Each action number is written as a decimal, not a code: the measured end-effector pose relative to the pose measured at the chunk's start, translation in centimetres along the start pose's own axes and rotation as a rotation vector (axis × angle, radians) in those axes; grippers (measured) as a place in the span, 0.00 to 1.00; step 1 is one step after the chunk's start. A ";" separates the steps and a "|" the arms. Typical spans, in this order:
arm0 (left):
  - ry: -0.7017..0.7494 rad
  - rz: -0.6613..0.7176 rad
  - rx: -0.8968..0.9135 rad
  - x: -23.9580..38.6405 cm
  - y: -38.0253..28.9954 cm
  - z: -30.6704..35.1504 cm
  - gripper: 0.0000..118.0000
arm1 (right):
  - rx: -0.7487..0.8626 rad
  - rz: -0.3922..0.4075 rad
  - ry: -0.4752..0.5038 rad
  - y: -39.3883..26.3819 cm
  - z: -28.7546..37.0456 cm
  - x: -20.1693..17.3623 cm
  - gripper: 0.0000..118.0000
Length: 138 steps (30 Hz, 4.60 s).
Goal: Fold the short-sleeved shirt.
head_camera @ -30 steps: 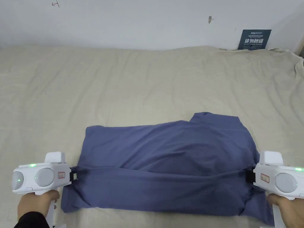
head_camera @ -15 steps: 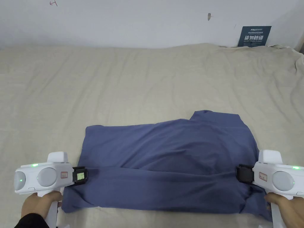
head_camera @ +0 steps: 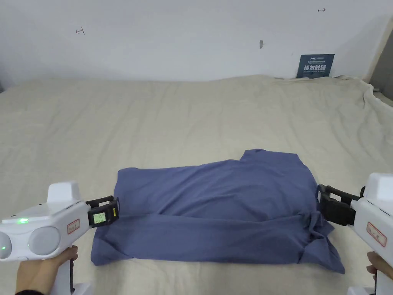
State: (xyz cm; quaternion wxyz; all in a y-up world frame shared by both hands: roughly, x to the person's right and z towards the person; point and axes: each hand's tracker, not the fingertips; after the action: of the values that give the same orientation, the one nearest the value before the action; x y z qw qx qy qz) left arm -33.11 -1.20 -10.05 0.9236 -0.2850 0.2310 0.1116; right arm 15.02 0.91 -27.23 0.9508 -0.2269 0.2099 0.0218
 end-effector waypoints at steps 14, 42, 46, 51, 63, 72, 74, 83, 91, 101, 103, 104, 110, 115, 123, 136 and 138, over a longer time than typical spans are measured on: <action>0.004 0.039 0.061 0.6 -4.3 3.7 0.00 | 0.087 0.060 -0.057 -2.9 4.4 -0.8 0.00; 0.101 0.099 -0.449 -3.9 -6.8 -10.7 0.70 | -0.015 0.005 -0.092 -3.7 -0.6 0.6 0.00; 0.077 0.056 -0.470 -2.5 -7.8 -11.1 0.42 | -0.042 -0.005 -0.096 -4.3 -1.4 0.9 0.00; 0.057 -0.022 -0.445 -2.1 -8.0 -11.7 0.05 | -0.117 -0.055 -0.103 -5.5 -2.4 1.9 0.00; 0.010 -0.026 -0.324 -1.9 -4.7 -7.7 0.02 | -0.460 -0.062 -0.089 -11.0 -10.8 6.8 0.79; 0.013 -0.009 -0.333 -1.5 -4.9 -7.4 0.02 | -0.530 -0.064 -0.016 -13.4 -13.4 5.7 0.14; 0.016 -0.003 -0.336 -1.6 -5.2 -7.4 0.02 | -0.526 -0.074 -0.009 -13.2 -12.4 4.9 0.06; 0.008 0.053 -0.320 -3.5 -5.6 -5.2 0.02 | -0.411 -0.105 -0.001 -11.1 -7.1 6.1 0.05; 0.009 0.043 -0.326 -4.7 -8.0 -0.5 0.02 | -0.427 -0.209 0.021 -12.2 -1.9 7.3 0.05; 0.059 0.034 -0.446 -4.8 -13.6 -2.2 0.02 | -0.564 -0.177 -0.059 -17.2 -3.5 6.8 0.05; 0.072 0.013 -0.474 -4.8 -14.5 -3.3 0.02 | -0.571 -0.161 -0.072 -17.5 -3.9 6.6 0.06; 0.076 0.011 -0.472 -4.7 -14.7 -3.4 0.03 | -0.570 -0.153 -0.077 -17.4 -3.8 6.4 0.06; 0.112 -0.003 -0.472 -4.3 -13.9 -3.1 0.34 | -0.558 -0.106 -0.116 -15.8 -2.9 6.3 0.34; 0.074 0.022 -0.335 -3.8 -10.5 0.0 0.94 | -0.364 -0.107 -0.108 -11.1 -0.5 6.3 0.75; 0.029 0.014 -0.049 -0.5 -3.2 4.6 0.94 | -0.055 -0.038 -0.082 -3.4 3.8 2.6 0.74; 0.020 -0.041 0.181 4.3 -2.6 5.1 0.00 | 0.142 0.060 -0.089 -2.1 3.9 -1.8 0.00; -0.004 -0.058 0.145 4.4 -2.2 4.2 0.00 | 0.143 0.065 -0.082 -1.8 3.2 -2.0 0.00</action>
State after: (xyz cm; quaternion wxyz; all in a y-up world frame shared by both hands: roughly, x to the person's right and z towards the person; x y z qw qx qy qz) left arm -27.04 -0.22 -8.09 0.9451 -0.2237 0.2281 0.0685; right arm 14.71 0.83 -23.04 0.9711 -0.1505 0.1793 0.0471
